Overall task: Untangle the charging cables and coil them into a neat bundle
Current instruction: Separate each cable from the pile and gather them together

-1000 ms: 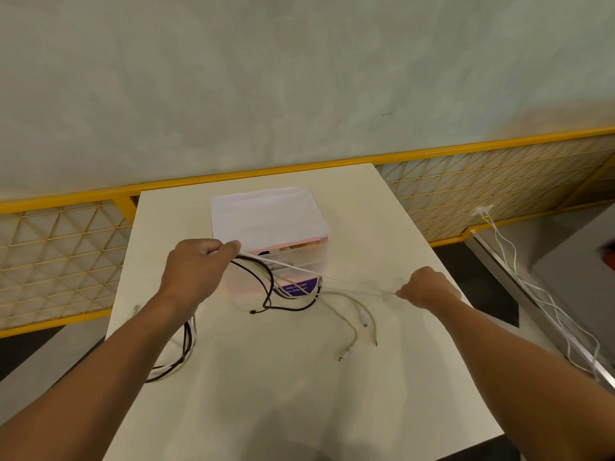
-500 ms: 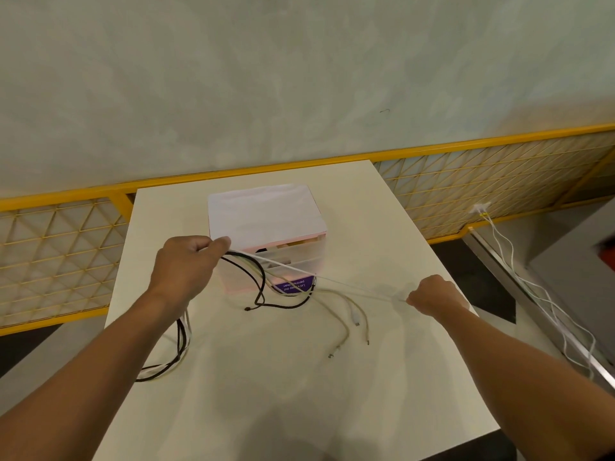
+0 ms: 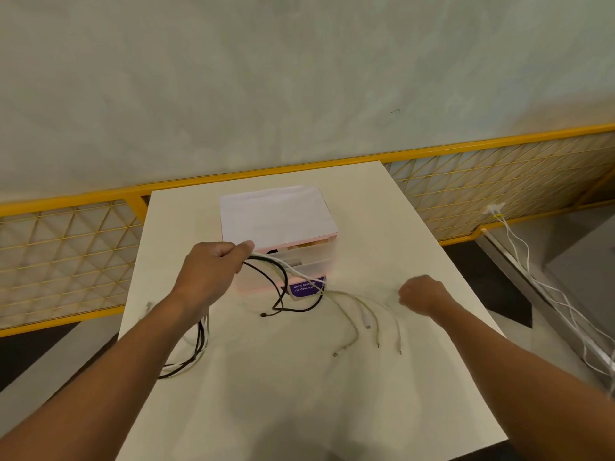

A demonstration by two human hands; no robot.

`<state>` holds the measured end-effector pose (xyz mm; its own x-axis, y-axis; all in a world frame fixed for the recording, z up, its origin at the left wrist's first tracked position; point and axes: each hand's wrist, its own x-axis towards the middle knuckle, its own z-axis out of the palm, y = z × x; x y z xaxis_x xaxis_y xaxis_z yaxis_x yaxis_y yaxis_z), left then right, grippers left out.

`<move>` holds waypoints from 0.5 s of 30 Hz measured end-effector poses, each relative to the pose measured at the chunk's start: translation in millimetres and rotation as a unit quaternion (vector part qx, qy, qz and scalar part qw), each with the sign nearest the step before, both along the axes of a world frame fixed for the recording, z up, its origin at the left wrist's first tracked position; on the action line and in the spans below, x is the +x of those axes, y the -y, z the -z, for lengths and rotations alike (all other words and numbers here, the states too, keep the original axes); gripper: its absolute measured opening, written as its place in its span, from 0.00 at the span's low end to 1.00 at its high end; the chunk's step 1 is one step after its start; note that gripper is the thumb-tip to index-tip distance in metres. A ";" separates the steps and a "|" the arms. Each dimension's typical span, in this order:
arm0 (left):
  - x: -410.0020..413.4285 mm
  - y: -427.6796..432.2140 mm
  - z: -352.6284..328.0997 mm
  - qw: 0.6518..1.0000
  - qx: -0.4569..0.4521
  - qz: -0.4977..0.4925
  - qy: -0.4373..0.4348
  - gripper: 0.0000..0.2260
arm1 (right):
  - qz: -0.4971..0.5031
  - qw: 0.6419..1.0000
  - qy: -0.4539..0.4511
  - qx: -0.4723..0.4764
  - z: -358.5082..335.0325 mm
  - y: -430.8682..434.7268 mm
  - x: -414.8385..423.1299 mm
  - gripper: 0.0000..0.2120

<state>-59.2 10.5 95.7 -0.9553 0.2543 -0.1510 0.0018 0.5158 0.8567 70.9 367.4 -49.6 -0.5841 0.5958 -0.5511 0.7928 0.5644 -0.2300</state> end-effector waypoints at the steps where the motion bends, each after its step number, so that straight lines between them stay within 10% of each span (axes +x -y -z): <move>1: 0.7 -1.1 -0.6 1.000 0.001 0.007 0.003 0.22 | -0.025 0.999 -0.037 -0.009 -21.5 15.9 -8.4 0.15; 5: 5.1 -6.6 -4.4 0.999 -0.007 0.038 -0.003 0.23 | -0.049 0.947 -0.257 -0.189 -92.8 81.2 -38.6 0.15; 10: 9.2 -10.2 -7.0 0.998 -0.011 0.065 -0.019 0.23 | -0.253 0.879 -0.298 -0.271 -138.5 155.2 -64.1 0.29; 15: 11.0 -5.4 -7.7 0.996 -0.010 0.077 -0.039 0.23 | -0.251 0.868 -0.341 -0.260 -127.8 179.2 -75.2 0.06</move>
